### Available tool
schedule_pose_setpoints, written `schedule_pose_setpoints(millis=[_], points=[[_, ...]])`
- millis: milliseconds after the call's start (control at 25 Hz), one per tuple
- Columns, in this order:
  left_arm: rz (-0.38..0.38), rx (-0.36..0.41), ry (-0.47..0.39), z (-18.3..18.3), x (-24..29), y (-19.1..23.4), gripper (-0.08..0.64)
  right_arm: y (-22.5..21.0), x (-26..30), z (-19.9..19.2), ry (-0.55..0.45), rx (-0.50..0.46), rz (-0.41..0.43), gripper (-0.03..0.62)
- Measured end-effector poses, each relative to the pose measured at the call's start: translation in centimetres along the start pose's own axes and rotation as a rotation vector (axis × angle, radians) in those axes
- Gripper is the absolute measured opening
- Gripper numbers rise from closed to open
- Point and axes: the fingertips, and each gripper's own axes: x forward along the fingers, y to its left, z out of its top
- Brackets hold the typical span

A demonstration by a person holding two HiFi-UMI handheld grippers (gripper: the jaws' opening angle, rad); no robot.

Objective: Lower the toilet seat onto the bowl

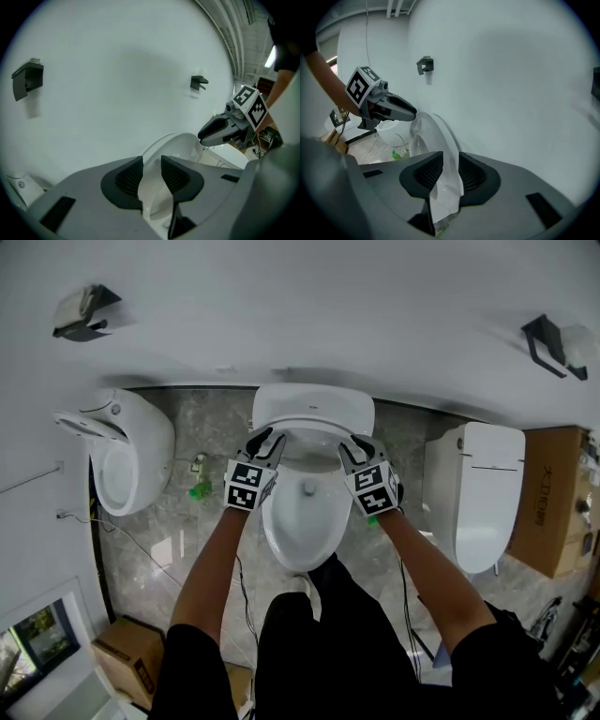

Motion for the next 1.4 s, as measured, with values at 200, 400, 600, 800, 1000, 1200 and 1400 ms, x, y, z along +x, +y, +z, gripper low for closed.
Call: schedule_pose_setpoints(millis=[200,400,600,800,1000,1200,1400], points=[[0.017,0.005,-0.001,0.4,0.1,1.0,0.132,0.3,0.7,-0.1,0.009,0.004,0.0,0.117],[0.037,0.023,0.033,-0.1,1.0,0.6,0.132,-0.3,1.0,-0.2,0.007,-0.001,-0.012,0.117],[0.069,0.055,0.059,-0.2,1.6,0.9,0.13,-0.6,1.5,0.0,0.008,0.0,-0.006,0.112],[0.054,0.042,0.075,-0.2,1.5,0.9,0.121,-0.7,1.5,0.0,0.004,0.009,-0.004,0.092],[0.078,0.067,0.087,-0.4,0.8,0.5,0.098,-0.2,1.0,-0.2,0.02,-0.004,0.005,0.084],[0.083,0.031,0.081,-0.6,-0.1,-0.1,0.098,0.4,0.3,-0.5,0.009,-0.001,0.004,0.084],[0.085,0.019,0.084,-1.3,-1.5,-1.0,0.101,1.6,-1.0,-1.1,-0.019,0.017,-0.018,0.086]])
